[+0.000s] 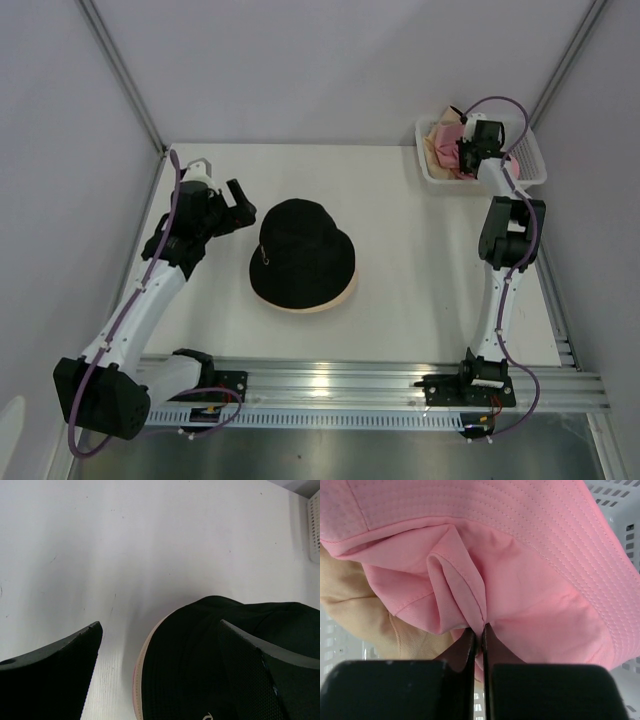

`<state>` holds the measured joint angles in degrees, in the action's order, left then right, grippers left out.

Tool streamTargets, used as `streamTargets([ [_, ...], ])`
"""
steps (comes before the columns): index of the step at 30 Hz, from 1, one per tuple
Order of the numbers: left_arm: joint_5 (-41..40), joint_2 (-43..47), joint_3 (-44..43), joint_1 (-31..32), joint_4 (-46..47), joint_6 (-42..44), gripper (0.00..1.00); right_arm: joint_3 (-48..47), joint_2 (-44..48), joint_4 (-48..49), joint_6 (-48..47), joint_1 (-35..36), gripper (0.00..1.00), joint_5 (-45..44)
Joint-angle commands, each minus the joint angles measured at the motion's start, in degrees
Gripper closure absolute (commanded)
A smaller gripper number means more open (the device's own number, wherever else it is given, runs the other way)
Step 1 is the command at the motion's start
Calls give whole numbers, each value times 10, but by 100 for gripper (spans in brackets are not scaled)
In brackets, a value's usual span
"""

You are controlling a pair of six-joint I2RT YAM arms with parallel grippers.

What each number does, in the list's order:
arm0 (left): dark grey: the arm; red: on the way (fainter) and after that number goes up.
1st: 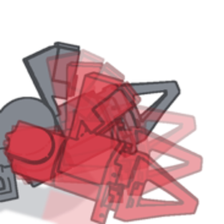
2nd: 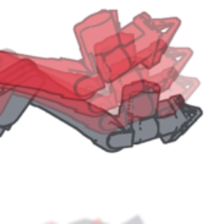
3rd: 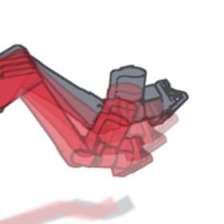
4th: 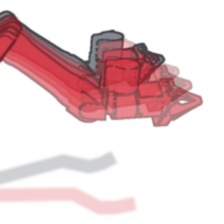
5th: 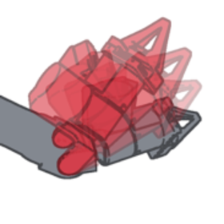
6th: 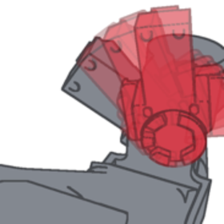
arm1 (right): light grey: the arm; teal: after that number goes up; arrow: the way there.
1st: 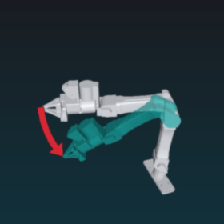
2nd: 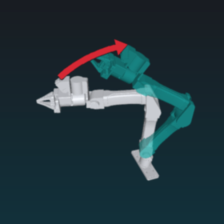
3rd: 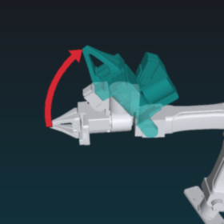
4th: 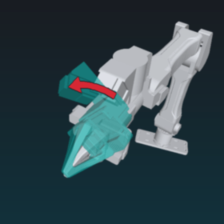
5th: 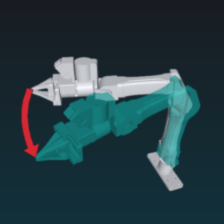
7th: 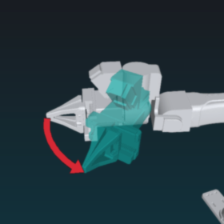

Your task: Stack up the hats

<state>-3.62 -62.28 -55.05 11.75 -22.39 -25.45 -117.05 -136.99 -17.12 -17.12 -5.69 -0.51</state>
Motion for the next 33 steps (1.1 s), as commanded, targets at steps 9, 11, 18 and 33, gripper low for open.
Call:
streamTargets([
  [9,27,38,-58,-7,14,17,1,-114,159,-61,145,-10,100,118],
  [11,32,41,-80,-7,-14,26,0,-106,192,-93,204,-8,100,128],
  [18,138,58,-229,-6,-92,91,0,-57,361,-114,304,34,100,201],
  [33,310,148,-190,80,-48,97,1,138,485,-30,671,341,100,232],
])
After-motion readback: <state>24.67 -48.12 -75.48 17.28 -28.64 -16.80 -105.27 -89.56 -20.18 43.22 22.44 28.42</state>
